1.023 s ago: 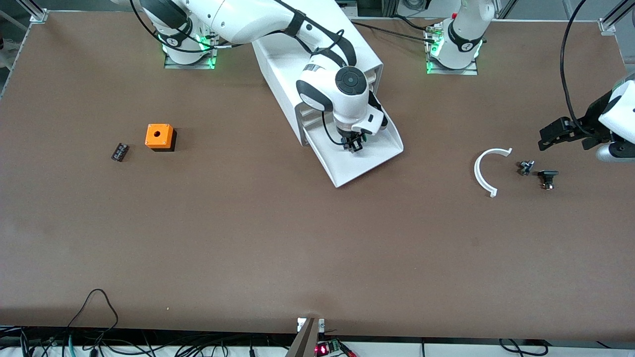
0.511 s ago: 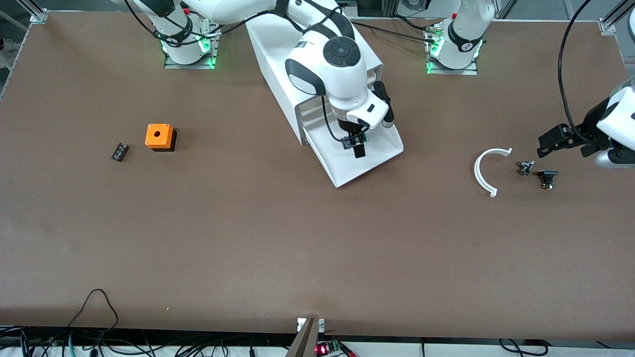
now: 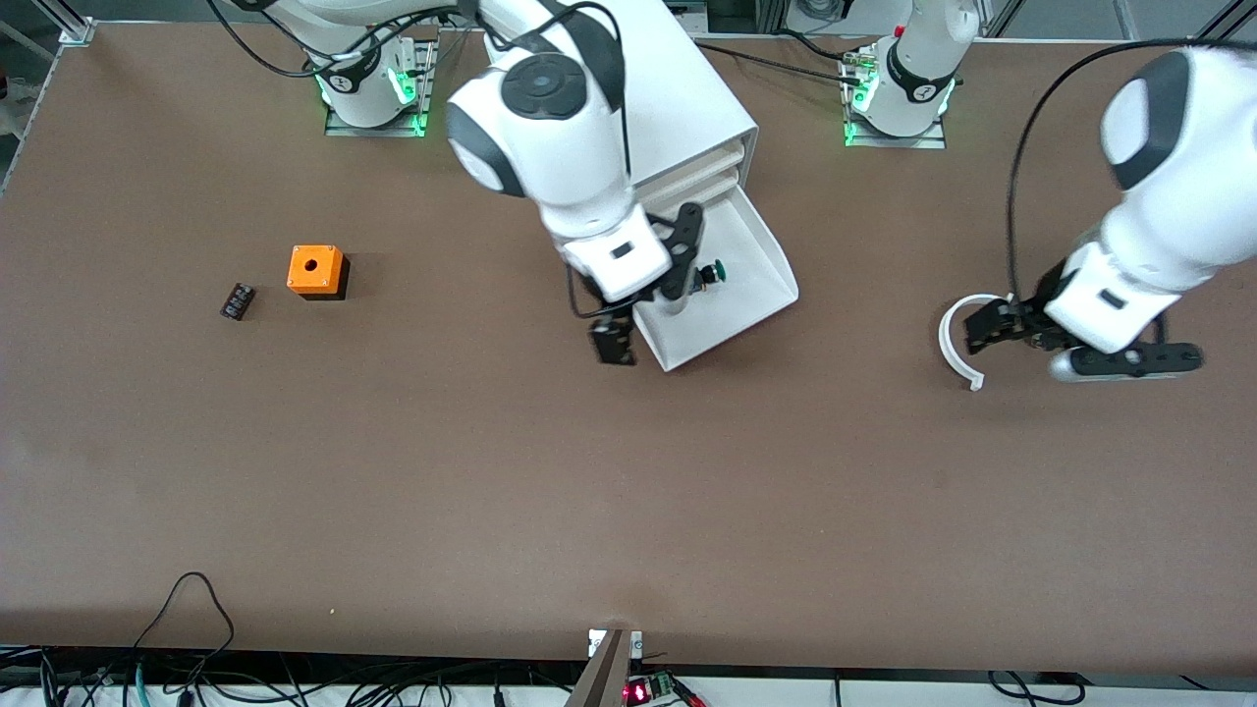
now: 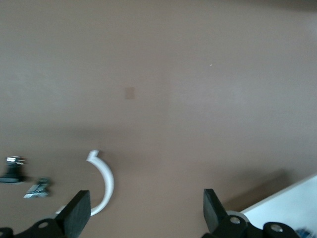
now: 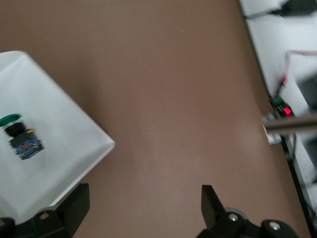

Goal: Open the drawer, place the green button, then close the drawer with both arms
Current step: 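Withdraw the right gripper while the left gripper reaches the drawer front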

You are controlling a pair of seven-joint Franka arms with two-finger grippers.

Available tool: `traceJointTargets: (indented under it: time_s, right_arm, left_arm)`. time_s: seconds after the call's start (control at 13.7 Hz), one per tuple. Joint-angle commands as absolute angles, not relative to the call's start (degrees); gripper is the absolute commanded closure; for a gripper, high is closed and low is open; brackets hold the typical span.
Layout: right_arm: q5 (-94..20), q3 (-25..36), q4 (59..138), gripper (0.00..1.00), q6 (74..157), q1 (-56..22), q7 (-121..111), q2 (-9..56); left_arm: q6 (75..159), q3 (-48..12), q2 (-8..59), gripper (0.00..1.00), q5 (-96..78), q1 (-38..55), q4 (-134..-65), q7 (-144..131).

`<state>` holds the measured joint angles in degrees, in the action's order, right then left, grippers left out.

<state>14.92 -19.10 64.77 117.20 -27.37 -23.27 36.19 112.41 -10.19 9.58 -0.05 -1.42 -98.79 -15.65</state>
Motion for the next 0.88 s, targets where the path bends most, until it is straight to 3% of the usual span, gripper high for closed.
traceJointTargets:
  time_s: [0.0, 0.22, 0.58, 0.8]
  right_arm:
    - [15.5, -14.9, 70.4, 0.0, 116.8, -23.7, -10.6, 31.6]
    - [12.1, -12.9, 73.0, 0.0, 114.2, -18.6, -1.9, 29.5]
    - [12.1, -8.4, 75.0, 0.0, 100.8, -18.4, 20.2, 26.5]
    - [11.8, -2.7, 75.3, 0.0, 95.5, -17.0, 23.6, 21.8]
  left_arm:
    - [123.7, -12.8, 9.1, 0.0, -0.7, -1.1, -108.2, -24.1]
    - [134.9, -14.3, 11.6, 0.0, -0.8, -0.3, -114.7, -28.9]
    - [145.9, -14.3, 20.9, 0.0, -0.7, 7.2, -115.5, -47.7]
    - [149.1, -14.3, 25.0, 0.0, -0.7, 10.6, -115.5, -53.9]
